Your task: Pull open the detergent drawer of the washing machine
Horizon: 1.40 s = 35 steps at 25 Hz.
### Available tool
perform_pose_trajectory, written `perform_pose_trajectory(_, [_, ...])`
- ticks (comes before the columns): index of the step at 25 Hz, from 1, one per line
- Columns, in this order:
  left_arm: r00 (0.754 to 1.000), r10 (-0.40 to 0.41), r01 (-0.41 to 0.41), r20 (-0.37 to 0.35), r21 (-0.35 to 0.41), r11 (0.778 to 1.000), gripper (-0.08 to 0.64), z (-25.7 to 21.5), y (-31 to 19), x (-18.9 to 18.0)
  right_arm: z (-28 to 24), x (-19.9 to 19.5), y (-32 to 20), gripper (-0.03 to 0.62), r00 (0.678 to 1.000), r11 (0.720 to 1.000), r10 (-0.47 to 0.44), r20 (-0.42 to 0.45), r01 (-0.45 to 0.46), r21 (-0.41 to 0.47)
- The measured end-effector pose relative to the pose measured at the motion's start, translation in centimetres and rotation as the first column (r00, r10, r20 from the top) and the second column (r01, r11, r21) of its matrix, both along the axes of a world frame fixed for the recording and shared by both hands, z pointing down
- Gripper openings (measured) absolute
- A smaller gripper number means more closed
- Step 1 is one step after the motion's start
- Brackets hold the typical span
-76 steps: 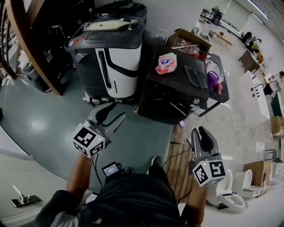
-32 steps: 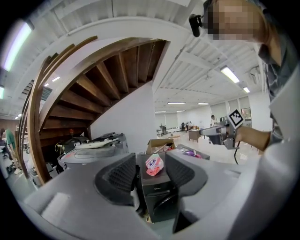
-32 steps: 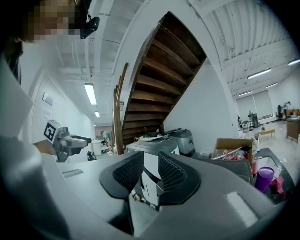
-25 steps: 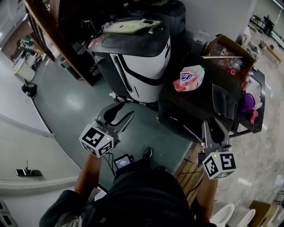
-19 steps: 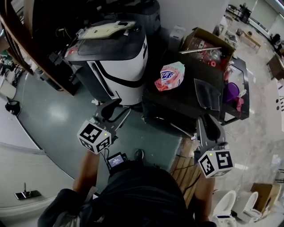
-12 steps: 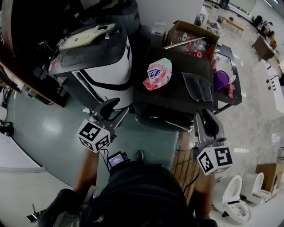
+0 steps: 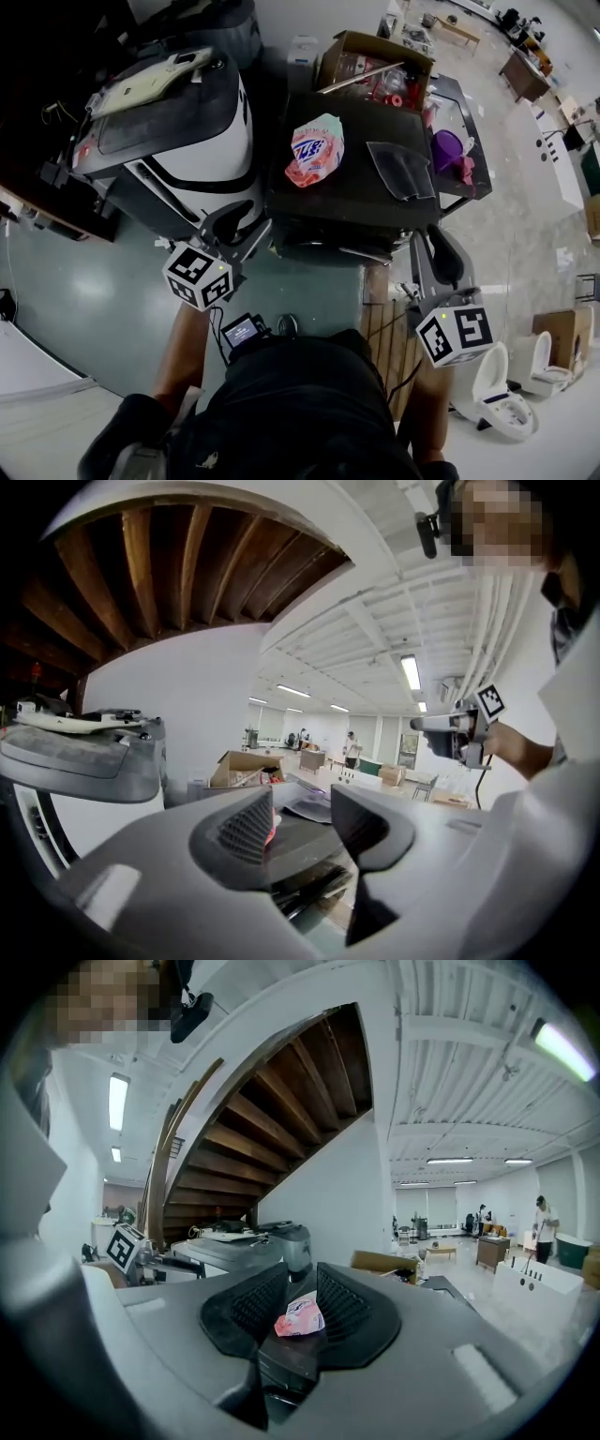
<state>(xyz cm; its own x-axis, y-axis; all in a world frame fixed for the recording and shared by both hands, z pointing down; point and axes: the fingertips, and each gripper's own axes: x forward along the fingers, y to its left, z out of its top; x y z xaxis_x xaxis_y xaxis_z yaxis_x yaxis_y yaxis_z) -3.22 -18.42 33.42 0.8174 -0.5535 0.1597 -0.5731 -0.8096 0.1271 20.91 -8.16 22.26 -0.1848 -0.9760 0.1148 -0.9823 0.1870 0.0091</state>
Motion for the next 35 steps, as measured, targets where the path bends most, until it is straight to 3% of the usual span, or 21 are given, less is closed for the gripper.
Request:
perform_pose_trajectory(9, [1.000,0.002,-0.003,-0.004,-0.068,0.998,0.213,3.6,-2.3,0.0,0.4,-0.6,-1.5,0.077,0.999,0.999,0.004,-0.034,-0.006,-0.041])
perform_pose_trajectory(23, [0.994,-0.105,0.105,0.005,-0.144,0.984,0.213,7.9,-5.4,-1.6,2.9,-2.7,-8.4,0.078,0.988,0.979,-0.145,-0.056,0.135,-0.156])
perform_pose_trajectory(35, [0.986,-0.165,0.162,0.003,-0.218,0.962,0.213,12.5,-6.1,-2.2,5.8,-3.7,-11.2,0.078,0.975,0.953,-0.210,-0.066,0.190,-0.236])
